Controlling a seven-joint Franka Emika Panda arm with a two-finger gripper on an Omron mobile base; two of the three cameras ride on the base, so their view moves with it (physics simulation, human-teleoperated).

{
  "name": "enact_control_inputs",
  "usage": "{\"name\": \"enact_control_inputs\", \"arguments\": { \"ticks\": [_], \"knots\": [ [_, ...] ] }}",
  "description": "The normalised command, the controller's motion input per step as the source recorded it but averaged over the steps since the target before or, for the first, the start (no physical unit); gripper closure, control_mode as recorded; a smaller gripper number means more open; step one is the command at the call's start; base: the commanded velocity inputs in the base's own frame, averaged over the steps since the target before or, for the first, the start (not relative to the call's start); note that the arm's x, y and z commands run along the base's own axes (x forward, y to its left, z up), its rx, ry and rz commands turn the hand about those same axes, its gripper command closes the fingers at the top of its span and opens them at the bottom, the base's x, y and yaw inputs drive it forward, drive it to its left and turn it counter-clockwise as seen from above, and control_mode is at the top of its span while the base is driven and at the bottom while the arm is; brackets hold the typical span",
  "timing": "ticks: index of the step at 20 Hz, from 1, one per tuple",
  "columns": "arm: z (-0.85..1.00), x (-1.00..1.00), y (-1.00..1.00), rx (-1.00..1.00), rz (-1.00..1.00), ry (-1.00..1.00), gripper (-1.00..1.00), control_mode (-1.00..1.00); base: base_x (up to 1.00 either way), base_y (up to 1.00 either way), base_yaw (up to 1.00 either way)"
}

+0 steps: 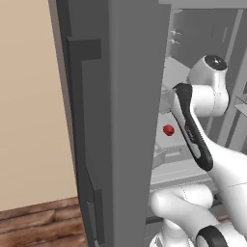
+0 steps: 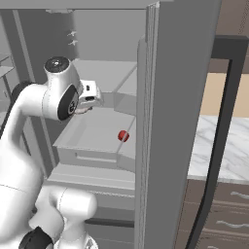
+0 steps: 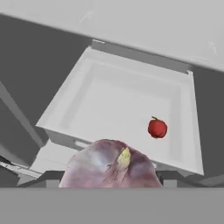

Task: Retrieve the bottle and the shaker from the cabinet and place them next to the mixing bowl on the counter. Then add garlic from the fridge to the mixing bowl.

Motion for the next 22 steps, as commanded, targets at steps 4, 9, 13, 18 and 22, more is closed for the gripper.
{"name": "enact_control_inputs", "arguments": {
  "ticks": [4, 9, 13, 18, 22],
  "knots": [
    [0.37, -1.0, 0.0, 0.0, -0.04, -0.2, 1.0, -1.0, 0.0, 0.0, 0.0],
    [0.2, -0.93, 0.0, 0.0, -0.09, -0.07, 1.0, -1.0, 0.0, 0.0, 0.0],
    [0.02, -0.3, 0.0, 0.0, -0.11, 0.07, 1.0, -1.0, 0.0, 0.0, 0.0],
    [0.0, -0.1, 0.02, 0.0, -0.01, 0.07, 1.0, -1.0, 0.0, 0.0, 0.0],
    [0.01, -0.46, 0.01, 0.06, 0.0, 0.01, 1.0, -1.0, 0.0, 0.0, 0.0]
  ]
}}
